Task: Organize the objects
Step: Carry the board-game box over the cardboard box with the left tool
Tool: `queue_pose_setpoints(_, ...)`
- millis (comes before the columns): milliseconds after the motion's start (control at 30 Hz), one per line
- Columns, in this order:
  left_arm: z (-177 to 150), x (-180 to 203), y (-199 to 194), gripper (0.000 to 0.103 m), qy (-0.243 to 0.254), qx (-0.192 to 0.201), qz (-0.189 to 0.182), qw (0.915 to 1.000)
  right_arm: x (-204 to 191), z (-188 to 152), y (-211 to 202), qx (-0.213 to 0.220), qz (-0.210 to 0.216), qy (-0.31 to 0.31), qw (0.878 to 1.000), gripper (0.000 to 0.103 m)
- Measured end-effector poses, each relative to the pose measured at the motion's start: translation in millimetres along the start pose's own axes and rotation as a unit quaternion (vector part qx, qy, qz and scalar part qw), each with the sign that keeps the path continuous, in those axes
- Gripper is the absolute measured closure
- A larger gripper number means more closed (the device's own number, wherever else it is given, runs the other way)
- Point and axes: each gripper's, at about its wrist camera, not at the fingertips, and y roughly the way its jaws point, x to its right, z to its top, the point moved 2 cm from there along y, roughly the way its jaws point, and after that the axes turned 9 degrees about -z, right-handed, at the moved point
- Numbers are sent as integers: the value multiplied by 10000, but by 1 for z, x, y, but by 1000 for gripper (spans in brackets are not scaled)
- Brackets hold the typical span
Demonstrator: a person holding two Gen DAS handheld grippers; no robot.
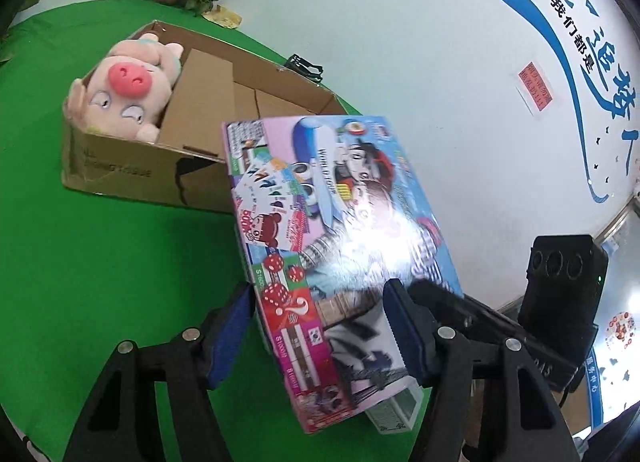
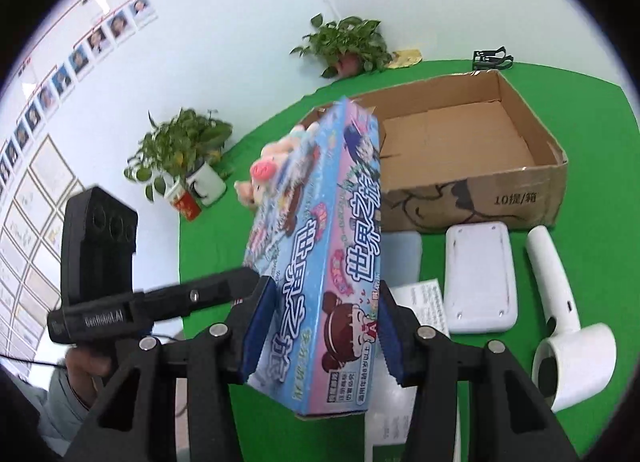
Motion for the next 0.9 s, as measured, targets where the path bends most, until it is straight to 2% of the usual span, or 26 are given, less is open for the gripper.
queue_pose_setpoints(133,15,6,-4,40,-8,63,-74,10000,10,20,1,139,19,35,9999,56)
queue_pose_setpoints(233,26,9,-2,40,63,252,-31,9997,19,35,7,142,147,144,9997,56)
queue_pose_setpoints(367,58,14,-2,40,183,471,92,9987,27,60,21,178,317,258,9990,56)
queue_pose_setpoints(500,97,17,7,40,465,590,393,9964,33,82,40,148,514,377,9979,56)
queue_pose_setpoints(733,159,3,43,40,569,414,762,9946,50,119,76,26,652,637,9958,56)
queue_pose_setpoints(900,184,-31,83,40,325,144,879,9955,74,129,111,-399,735,927,9922,55)
